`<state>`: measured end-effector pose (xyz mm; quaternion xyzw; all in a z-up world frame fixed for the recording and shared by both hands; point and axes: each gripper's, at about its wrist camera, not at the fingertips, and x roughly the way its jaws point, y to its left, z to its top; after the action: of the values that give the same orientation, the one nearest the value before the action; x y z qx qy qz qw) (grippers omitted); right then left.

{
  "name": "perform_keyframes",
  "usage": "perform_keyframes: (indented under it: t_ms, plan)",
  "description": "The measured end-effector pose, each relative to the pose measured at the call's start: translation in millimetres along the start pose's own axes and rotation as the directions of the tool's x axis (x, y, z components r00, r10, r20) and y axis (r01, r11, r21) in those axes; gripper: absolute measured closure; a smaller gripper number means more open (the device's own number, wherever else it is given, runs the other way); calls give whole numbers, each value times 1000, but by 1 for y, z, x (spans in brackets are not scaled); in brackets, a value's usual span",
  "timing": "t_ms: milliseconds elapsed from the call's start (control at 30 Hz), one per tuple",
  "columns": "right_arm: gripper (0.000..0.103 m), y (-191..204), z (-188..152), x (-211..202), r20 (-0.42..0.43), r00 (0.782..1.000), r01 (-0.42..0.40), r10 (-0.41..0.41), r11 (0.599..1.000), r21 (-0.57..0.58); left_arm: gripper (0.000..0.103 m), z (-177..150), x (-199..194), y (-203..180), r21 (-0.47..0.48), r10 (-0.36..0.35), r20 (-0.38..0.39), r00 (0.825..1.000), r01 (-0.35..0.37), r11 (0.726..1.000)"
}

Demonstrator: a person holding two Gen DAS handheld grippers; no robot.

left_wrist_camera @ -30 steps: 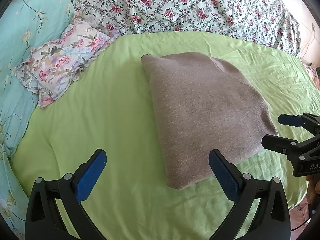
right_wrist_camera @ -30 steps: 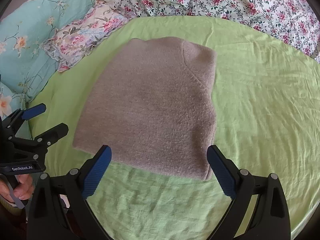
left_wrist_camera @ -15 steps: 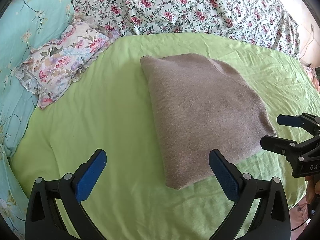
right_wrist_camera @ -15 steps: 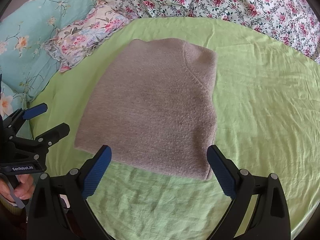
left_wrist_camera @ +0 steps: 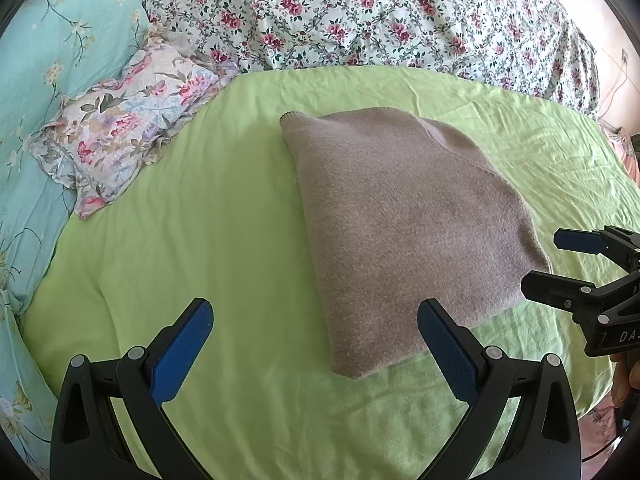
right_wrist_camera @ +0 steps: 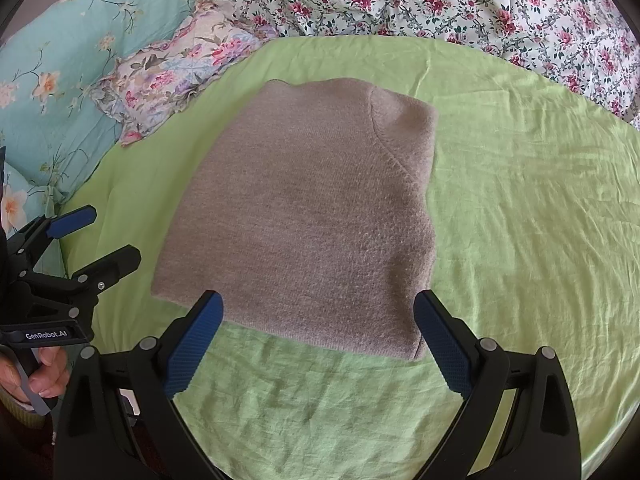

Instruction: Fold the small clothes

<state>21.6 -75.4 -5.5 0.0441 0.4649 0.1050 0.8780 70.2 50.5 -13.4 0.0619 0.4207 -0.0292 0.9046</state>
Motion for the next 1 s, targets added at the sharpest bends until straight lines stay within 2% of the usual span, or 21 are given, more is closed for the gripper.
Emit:
perform_keyframes:
  t_ms: [467, 900, 1000]
  plan:
    - [7, -10, 1, 1, -2, 1000, 1, -1, 1000, -14, 1, 1, 3, 0, 2, -3, -4, 1000, 3, 1000]
    - [7, -15, 3, -3, 10, 999, 40, -40, 999, -8, 1, 4, 7, -3, 9, -5, -12, 1000, 6, 1000]
    - [7, -18, 4, -4, 28, 997, 75, -74, 997, -2, 1, 5, 9, -2, 6, -2, -13, 1000, 2, 1000]
